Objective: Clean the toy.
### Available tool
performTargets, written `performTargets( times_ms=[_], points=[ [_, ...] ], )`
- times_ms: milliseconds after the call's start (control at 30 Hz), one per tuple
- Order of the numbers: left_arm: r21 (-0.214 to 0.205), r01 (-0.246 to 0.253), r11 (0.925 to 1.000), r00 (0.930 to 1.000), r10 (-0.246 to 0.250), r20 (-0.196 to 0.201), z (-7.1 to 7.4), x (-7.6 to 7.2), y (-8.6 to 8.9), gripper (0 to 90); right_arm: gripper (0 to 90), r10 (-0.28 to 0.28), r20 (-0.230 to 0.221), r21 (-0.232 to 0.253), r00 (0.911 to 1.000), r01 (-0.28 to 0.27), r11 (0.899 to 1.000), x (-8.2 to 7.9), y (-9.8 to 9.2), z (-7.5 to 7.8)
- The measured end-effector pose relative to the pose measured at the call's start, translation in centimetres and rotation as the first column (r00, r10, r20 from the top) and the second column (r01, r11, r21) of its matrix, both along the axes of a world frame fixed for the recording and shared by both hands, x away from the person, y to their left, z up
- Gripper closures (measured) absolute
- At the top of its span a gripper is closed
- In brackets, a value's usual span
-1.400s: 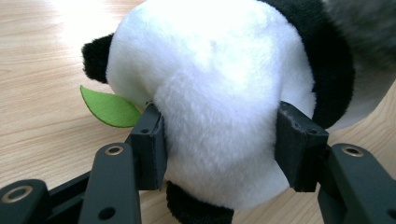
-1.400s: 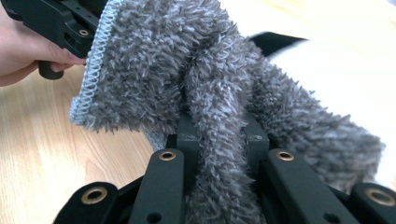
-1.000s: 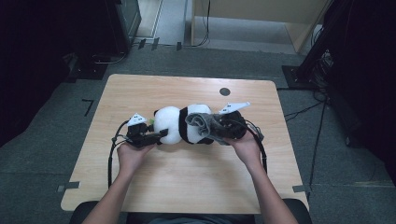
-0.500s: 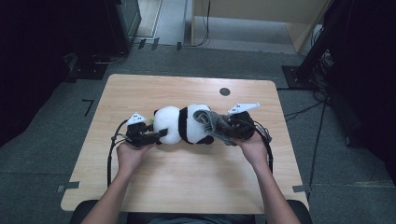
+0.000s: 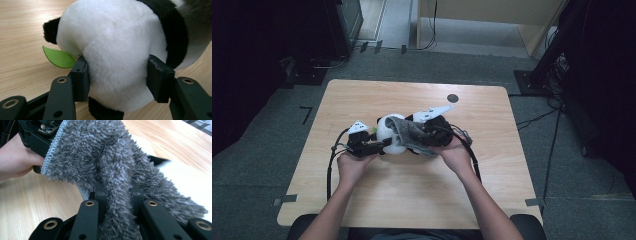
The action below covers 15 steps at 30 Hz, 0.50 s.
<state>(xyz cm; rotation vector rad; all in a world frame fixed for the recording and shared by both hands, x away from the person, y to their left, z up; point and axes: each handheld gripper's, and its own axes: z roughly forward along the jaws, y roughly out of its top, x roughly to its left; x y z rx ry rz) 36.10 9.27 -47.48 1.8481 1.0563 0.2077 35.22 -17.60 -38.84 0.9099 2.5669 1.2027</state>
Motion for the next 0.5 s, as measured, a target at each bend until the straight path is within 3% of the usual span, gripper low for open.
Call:
performTargets(
  times_ms=[133, 267, 333, 500],
  points=[
    [-0.004, 0.0, 1.0, 1.0, 0.0, 0.0, 0.0, 0.0, 0.0, 43.5, 76.3, 0.028, -0.02, -0.019, 0.9994, -0.029, 0.999, 0.9, 2.6, -0.9],
    [-0.006, -0.002, 1.0, 1.0, 0.002, -0.003, 0.0, 0.0, 0.0, 43.6, 76.3, 0.032, -0.042, -0.037, 0.9986, -0.033, 0.999, 1.7, 4.0, -2.1],
    [-0.009, -0.005, 0.9999, 1.0, 0.005, -0.005, -0.1, 0.1, 0.0, 43.6, 76.3, 0.027, -0.055, -0.04, 0.9981, -0.03, 0.999, 2.1, 4.2, -2.7],
    [-0.007, 0.001, 1.0, 1.0, -0.001, 0.004, 0.0, 0.1, -0.1, 43.9, 76.3, 0.024, -0.058, -0.039, 0.998, -0.026, 0.999, 2.2, 3.3, -2.5]
  ],
)
